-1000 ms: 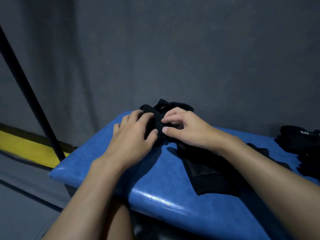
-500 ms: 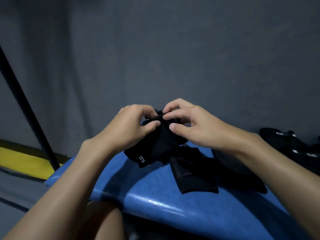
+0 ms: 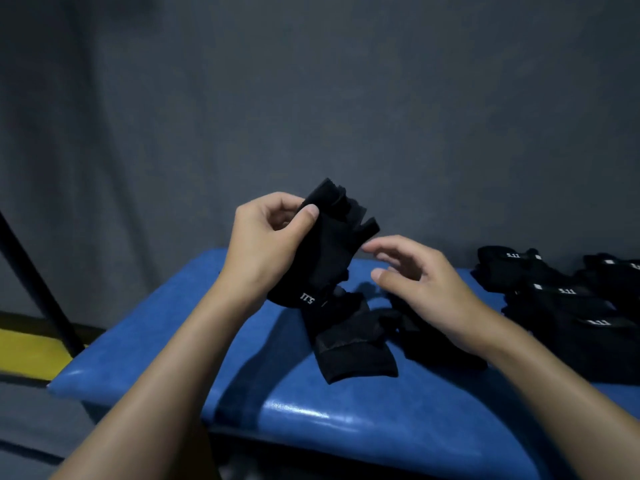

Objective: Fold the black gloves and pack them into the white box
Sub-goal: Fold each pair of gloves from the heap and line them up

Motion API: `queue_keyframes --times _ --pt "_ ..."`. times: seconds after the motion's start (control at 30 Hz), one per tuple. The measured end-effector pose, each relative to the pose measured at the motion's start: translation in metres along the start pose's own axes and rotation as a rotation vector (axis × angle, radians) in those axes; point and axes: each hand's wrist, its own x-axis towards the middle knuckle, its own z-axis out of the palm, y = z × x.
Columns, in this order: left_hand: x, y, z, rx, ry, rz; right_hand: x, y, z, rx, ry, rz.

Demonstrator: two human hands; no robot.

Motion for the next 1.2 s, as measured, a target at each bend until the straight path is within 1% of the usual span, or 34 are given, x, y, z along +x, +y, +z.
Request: queue_keyframes --times 0.17,0.33,0.4,0.47,0.5,0.57,0.67,0.73,0.83,0.9,0.93,1.0,1.1,1.2 --pt "-0.009 -0.007 0.014 -0.152 -0.039 -0.145 -0.002 0.009 0.004 0.051 -0.054 0.023" --pt "-0.014 -0.022 0.018 -0.257 -0.041 -0.239 -0.001 0.015 0.0 0.053 -0.022 0.031" --pt "-0.018 -0.03 0.017 -0.144 -0.044 -0.177 0.0 0.016 -0.002 0.042 0.001 0.037" --pt "-0.022 -0.038 0.015 -0.001 -0.094 -0.094 0.003 0.017 -0.004 -0.004 0.02 0.054" --pt "-0.024 -0.039 0.014 0.056 -0.128 -0.058 0.004 0.018 -0.004 -0.015 0.024 0.079" --pt "-0.024 -0.043 0.013 0.158 -0.143 -0.017 0.006 0.02 -0.003 -0.009 0.024 0.134" --pt "-0.022 -0.043 0.01 0.198 -0.117 -0.08 0.008 0.021 -0.002 0.026 0.001 0.191" --pt "-0.022 -0.045 0.004 0.214 -0.113 -0.136 0.009 0.022 0.0 0.027 -0.043 0.235" --pt "-0.029 -0.05 -0.003 0.271 -0.191 -0.251 0.007 0.027 0.002 -0.115 -0.135 0.27" --pt "-0.034 -0.055 -0.005 0.251 -0.261 -0.35 0.006 0.03 0.003 -0.196 -0.151 0.271" --pt "-0.036 -0.056 -0.005 0.263 -0.287 -0.369 0.005 0.031 0.004 -0.202 -0.143 0.266" --pt "-0.038 -0.056 -0.004 0.299 -0.291 -0.343 0.005 0.029 0.004 -0.189 -0.114 0.258" --pt "-0.04 -0.052 -0.003 0.287 -0.277 -0.309 0.006 0.025 0.002 -0.165 -0.101 0.236" --pt "-0.048 -0.05 -0.002 0.468 -0.378 -0.241 0.005 0.026 -0.001 -0.236 -0.121 0.228"
